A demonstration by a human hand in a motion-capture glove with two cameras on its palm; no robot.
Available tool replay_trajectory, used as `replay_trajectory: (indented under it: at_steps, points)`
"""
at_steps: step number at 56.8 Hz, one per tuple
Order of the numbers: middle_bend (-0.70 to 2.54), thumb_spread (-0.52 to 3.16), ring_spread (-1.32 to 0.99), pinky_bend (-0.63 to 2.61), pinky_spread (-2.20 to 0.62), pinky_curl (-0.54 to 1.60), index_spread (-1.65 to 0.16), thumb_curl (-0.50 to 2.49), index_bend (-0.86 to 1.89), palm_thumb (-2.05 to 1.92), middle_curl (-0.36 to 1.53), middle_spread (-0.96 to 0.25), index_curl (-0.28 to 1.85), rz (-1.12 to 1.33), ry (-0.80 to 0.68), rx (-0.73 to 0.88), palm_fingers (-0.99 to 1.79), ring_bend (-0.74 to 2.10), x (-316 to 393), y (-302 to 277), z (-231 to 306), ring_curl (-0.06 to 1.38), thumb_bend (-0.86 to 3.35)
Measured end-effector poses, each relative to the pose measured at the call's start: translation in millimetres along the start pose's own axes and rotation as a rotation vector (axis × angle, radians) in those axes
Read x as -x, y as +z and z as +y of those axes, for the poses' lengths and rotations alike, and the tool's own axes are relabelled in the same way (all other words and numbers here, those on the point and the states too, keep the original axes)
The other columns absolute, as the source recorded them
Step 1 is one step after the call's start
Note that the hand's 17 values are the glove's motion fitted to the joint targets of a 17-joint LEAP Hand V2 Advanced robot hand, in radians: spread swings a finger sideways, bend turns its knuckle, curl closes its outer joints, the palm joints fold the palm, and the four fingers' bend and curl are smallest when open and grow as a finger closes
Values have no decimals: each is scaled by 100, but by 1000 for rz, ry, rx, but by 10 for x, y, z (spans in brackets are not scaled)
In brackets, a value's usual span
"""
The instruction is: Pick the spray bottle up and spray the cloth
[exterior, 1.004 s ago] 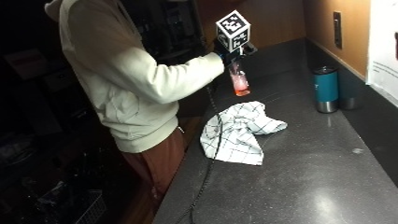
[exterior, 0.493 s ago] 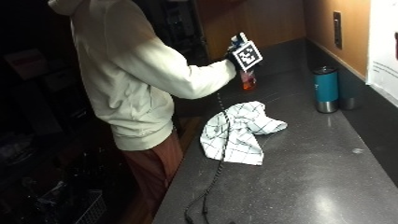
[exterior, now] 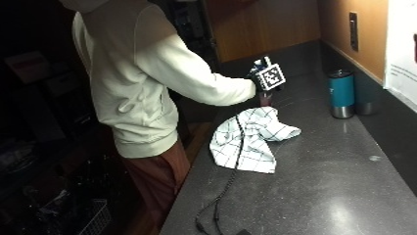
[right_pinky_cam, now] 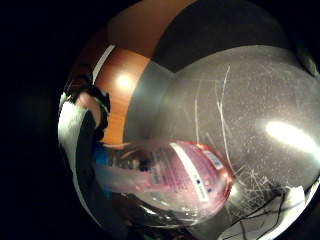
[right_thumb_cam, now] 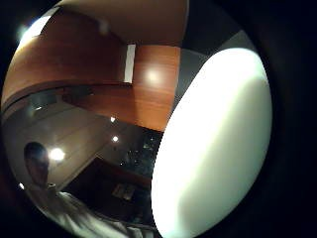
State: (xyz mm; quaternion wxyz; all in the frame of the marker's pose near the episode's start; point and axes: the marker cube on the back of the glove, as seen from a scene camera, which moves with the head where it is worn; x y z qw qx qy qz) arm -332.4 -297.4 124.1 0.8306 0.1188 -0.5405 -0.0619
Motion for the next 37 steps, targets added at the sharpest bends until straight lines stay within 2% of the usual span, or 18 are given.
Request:
replay_trajectory:
  at_steps: [13, 18, 22, 26, 27, 37]
  points:
    - [50, 33, -15, 29, -14, 36, -18, 73, 25, 95, 48, -7, 55, 15, -3, 125, 122, 47, -49, 27, 84, 43, -5]
    - [40, 48, -14, 28, -10, 36, -20, 70, 16, 92, 45, -10, 52, 73, -27, 218, 104, 43, -51, -146, 179, 41, -5]
    - [31, 62, -14, 33, -6, 39, -23, 66, 7, 83, 43, -9, 48, 126, -43, 272, 73, 35, -58, -292, 250, 40, -7]
    - [25, 69, -13, 39, -3, 40, -27, 63, 4, 80, 41, -8, 43, 162, -55, 314, 60, 35, -44, -433, 323, 40, -5]
    - [20, 71, -12, 42, -2, 40, -28, 62, -1, 79, 39, -8, 39, 166, -59, 316, 49, 35, -35, -475, 338, 39, -5]
    - [19, 79, -10, 49, 4, 40, -33, 57, 5, 74, 37, -5, 27, 205, -77, 301, 35, 40, 101, -860, 435, 37, -4]
